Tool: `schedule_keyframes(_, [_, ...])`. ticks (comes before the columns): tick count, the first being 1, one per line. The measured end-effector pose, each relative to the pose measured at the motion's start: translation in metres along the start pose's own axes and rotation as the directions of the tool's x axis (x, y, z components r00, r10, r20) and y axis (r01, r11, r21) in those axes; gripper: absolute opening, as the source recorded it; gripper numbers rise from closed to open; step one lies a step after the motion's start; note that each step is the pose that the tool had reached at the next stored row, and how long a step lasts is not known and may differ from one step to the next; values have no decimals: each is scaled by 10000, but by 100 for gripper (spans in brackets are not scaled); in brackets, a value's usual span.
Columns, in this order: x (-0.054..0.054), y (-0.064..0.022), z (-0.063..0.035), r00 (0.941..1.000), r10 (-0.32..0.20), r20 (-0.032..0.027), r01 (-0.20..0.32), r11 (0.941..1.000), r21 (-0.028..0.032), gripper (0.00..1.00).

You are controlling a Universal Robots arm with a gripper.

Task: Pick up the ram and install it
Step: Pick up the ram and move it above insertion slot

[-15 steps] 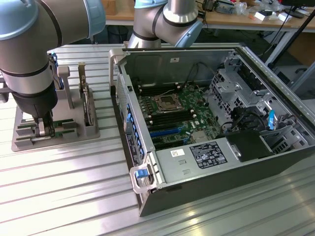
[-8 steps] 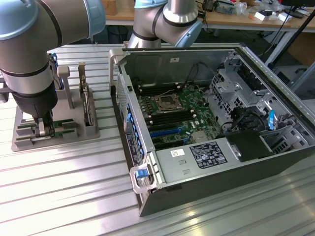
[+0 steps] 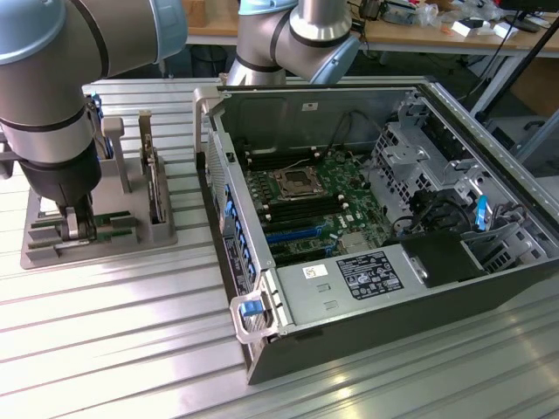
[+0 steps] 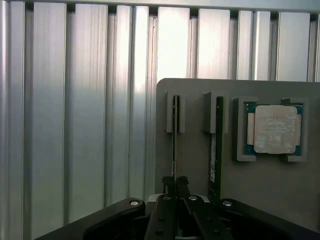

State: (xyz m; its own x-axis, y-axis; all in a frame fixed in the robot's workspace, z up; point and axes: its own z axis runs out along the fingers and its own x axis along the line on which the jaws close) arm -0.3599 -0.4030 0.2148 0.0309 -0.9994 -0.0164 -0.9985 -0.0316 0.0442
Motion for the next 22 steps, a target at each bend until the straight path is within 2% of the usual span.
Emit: schedule_keyframes(22, [-4, 10, -221, 10000, -1, 18, 1, 10000, 0, 12])
